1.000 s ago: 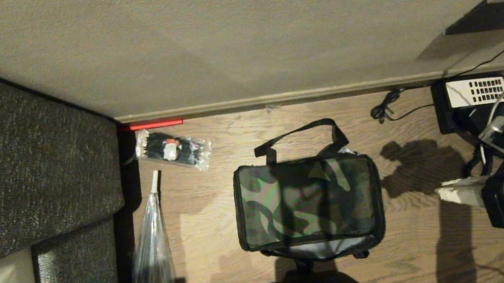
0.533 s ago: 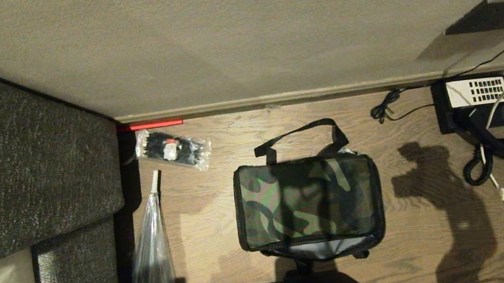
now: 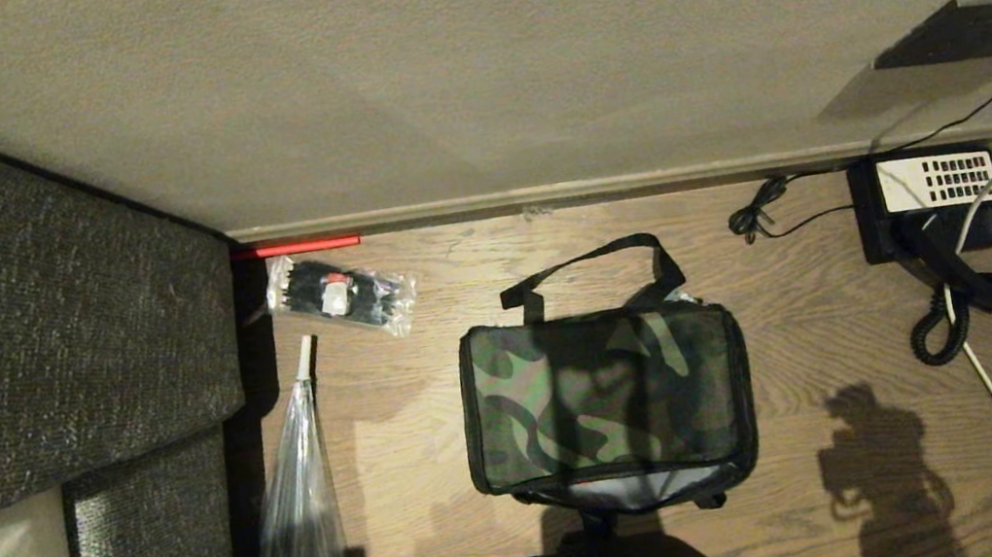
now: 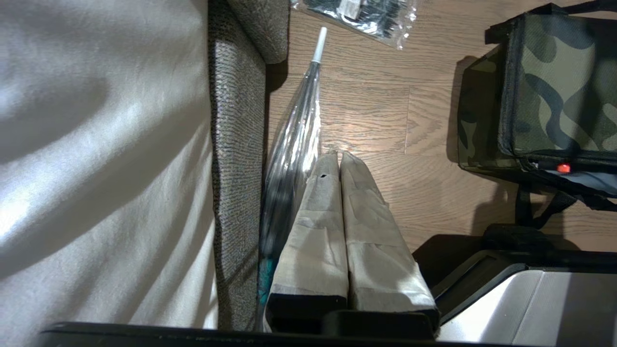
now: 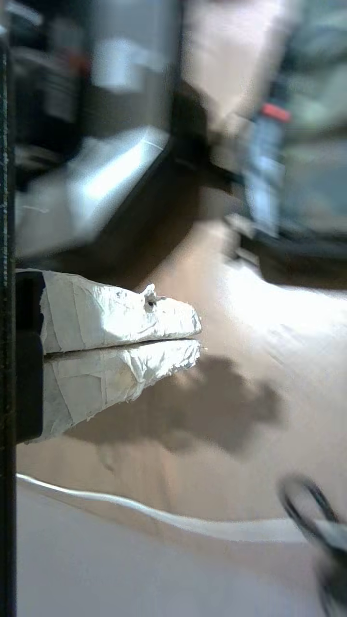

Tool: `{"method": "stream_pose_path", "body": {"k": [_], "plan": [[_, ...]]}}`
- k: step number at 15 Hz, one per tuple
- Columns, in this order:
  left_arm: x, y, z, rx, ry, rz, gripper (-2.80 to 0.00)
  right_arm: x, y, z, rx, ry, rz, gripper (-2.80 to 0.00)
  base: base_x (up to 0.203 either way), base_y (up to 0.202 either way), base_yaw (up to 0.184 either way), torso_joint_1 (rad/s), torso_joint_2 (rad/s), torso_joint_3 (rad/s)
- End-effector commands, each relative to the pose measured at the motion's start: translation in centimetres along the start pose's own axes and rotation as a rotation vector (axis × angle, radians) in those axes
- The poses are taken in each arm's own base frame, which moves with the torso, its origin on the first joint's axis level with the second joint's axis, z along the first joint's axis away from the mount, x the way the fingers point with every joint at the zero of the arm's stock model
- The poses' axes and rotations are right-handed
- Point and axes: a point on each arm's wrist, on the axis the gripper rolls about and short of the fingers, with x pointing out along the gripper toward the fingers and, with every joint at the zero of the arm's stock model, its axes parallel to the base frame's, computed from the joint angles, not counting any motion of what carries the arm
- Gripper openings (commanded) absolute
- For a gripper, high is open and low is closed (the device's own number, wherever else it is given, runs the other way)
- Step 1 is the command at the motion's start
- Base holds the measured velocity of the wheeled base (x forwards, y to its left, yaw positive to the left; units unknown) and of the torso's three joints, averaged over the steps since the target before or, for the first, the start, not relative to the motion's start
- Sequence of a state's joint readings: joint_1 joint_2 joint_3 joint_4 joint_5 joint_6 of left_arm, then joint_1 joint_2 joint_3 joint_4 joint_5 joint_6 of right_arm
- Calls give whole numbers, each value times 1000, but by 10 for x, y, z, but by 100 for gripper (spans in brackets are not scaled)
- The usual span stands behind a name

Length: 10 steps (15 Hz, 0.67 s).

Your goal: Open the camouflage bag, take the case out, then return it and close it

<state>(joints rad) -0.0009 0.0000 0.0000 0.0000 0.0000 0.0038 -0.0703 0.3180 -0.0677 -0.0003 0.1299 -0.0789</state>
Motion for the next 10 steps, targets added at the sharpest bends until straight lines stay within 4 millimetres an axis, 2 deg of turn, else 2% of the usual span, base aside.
{"method": "stream_pose_path", "body": {"k": [1, 5, 10], "plan": [[0, 0, 0, 1, 0, -1, -280, -12, 1, -13, -2, -141, -18, -280, 0, 0, 0, 0, 0, 0], [0, 0, 0, 1, 0, -1, -280, -16, 0, -27, -2, -205, -75, -280, 0, 0, 0, 0, 0, 0], [0, 0, 0, 1, 0, -1, -280, -17, 0, -28, 44, -217, -77, -280, 0, 0, 0, 0, 0, 0]]}}
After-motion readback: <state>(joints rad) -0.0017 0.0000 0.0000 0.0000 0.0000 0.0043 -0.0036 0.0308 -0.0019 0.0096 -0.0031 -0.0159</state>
